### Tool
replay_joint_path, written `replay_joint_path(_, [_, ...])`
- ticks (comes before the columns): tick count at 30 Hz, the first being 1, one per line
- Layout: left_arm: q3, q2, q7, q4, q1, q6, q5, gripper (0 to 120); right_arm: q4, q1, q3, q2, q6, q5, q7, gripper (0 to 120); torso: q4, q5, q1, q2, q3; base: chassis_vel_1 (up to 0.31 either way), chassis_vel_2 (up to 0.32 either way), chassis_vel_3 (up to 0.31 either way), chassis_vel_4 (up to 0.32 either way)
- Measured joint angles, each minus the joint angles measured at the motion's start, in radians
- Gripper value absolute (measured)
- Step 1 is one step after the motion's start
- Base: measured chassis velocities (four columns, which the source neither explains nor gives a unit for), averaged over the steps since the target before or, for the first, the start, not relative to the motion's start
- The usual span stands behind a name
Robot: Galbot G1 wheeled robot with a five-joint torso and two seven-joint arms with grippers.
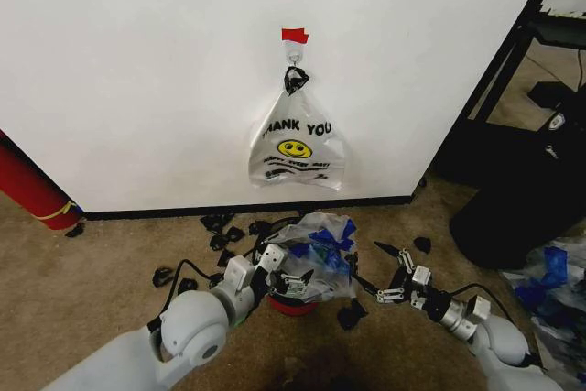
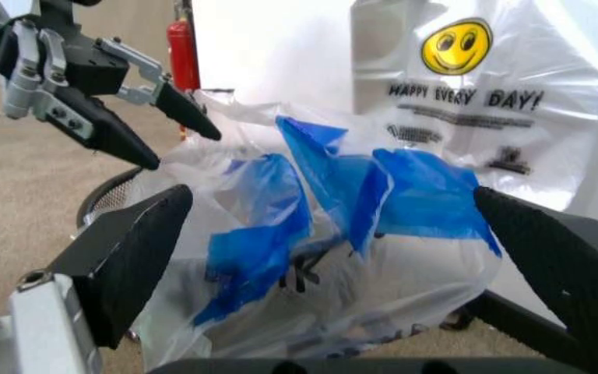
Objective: Pick up the garbage bag from the wall and place it over the trash bin.
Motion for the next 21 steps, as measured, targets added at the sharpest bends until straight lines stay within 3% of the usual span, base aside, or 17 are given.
replay_joint_path(8, [0.115,-0.021,0.005,0.080,-0.132,-0.004,-0.005,100,-0.004,-0.003,0.008,0.017,0.007,-0.009,-0.001,100,-0.0001,0.0000,0.000,0.000,0.000,0.000,0.000,0.000,0.000])
replay_joint_path(18, [0.149,-0.029,0.029,0.103,-0.191,-0.007,0.014,100,-0.012,-0.010,0.028,0.020,0.014,-0.010,-0.027,100,-0.0001,0.0000,0.000,0.000,0.000,0.000,0.000,0.000,0.000])
replay_joint_path(21, [0.166,-0.039,0.031,0.127,-0.227,0.022,-0.055,100,-0.012,-0.010,0.031,0.021,0.014,-0.011,-0.036,100,0.0000,0.0000,0.000,0.000,0.000,0.000,0.000,0.000,0.000])
